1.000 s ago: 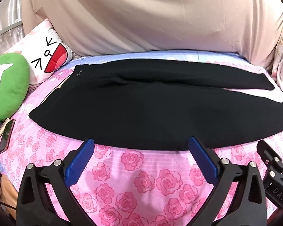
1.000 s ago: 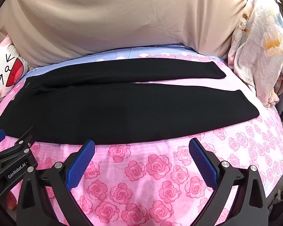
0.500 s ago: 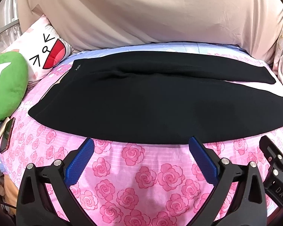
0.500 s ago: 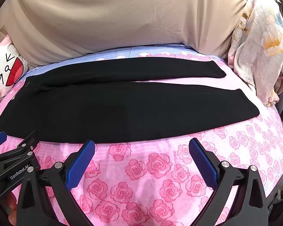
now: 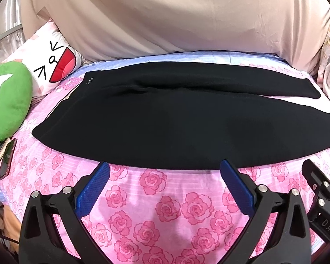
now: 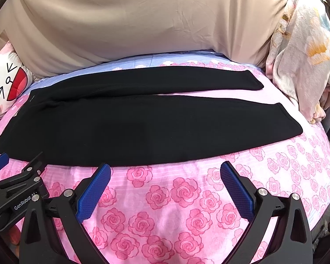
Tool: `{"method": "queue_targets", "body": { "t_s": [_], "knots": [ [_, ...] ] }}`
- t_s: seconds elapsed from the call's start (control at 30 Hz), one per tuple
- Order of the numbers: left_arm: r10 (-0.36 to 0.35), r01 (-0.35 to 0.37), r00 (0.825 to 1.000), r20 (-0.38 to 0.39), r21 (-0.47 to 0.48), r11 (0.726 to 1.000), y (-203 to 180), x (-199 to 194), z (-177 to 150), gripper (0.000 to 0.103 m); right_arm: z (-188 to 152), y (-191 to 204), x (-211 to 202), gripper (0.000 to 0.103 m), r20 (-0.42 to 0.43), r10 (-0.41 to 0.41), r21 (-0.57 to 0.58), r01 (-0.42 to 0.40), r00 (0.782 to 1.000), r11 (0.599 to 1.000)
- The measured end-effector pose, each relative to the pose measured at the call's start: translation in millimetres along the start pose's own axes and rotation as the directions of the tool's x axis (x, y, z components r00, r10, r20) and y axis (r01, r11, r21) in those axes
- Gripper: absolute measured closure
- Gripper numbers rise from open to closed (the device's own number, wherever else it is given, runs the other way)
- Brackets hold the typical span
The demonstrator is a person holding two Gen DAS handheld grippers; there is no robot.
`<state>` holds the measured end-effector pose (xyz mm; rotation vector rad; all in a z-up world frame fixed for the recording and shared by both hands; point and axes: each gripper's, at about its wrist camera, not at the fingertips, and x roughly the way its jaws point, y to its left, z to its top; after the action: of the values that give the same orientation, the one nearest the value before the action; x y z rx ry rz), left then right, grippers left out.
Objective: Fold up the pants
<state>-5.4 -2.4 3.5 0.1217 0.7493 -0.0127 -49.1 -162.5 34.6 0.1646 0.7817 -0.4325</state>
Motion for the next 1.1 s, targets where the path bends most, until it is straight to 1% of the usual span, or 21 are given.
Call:
{"method": "queue_targets", "body": {
  "t_s": [0.07,0.23,0.47,0.53,0.77,0.9,1.1],
  "knots": [
    [0.007,-0.007,1.0,0.001,-0.001,1.0,-0.1,0.2,-0.4,0.005,-0.5,-0.1,0.0,0.005,0.0,0.0,0.0,0.0,1.0,1.0],
    [-0.009,0.009,1.0,-0.007,-0.007,1.0,-0.1,1.8,-0.4,0.005,-1.5,0.0,0.3,0.005,-0.001,0.002,0.005,-0.002,1.0,1.0],
    [-0.013,0.012,0.997,-0.078,-0.015,1.0,2.2,10.3,0.7,0.005,-1.5,0.1,0.7,0.005,-0.002,0.002,0.005,-0.002,1.0,1.0],
    [-0.01,0.009,0.996,-0.086,-0.016,1.0,2.5,11.8,-0.2,0.005,-1.9,-0.2,0.9,0.005,-0.004,0.003,0.007,-0.003,1.0,1.0],
    [-0.008,0.008,0.997,-0.079,0.004,1.0,-0.7,10.7,-1.9,0.005,-1.7,0.2,2.6,0.005,-0.006,0.004,0.004,-0.004,1.0,1.0],
    [-0.006,0.007,0.998,-0.058,0.013,1.0,-3.0,8.2,-1.0,0.005,-1.5,-0.9,5.6,0.005,-0.009,0.007,0.013,-0.007,1.0,1.0],
    [-0.001,0.002,1.0,-0.03,0.005,1.0,-4.1,9.0,5.1,0.005,4.0,-21.6,22.4,0.005,-0.03,0.03,0.047,-0.029,0.999,0.998]
  ]
}}
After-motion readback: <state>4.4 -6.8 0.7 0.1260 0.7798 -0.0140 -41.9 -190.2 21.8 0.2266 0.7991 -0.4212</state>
